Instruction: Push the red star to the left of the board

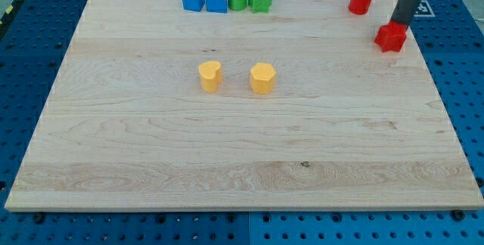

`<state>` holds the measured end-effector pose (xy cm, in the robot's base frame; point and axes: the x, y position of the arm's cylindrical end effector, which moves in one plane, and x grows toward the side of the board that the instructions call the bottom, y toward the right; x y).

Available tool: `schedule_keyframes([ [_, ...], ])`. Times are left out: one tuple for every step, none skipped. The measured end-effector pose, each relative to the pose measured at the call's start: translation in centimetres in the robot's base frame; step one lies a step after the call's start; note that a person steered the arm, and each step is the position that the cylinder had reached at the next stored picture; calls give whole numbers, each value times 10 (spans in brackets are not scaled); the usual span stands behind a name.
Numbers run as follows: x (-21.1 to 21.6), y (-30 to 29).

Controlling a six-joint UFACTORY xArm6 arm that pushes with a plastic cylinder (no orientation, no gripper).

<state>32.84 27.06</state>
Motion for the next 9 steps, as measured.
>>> schedule_keyframes([
  [42, 0],
  [75, -1],
  [79, -4],
  [78, 17],
  [77, 27],
  [74, 24],
  [61, 7],
  [55, -21],
  [53, -50],
])
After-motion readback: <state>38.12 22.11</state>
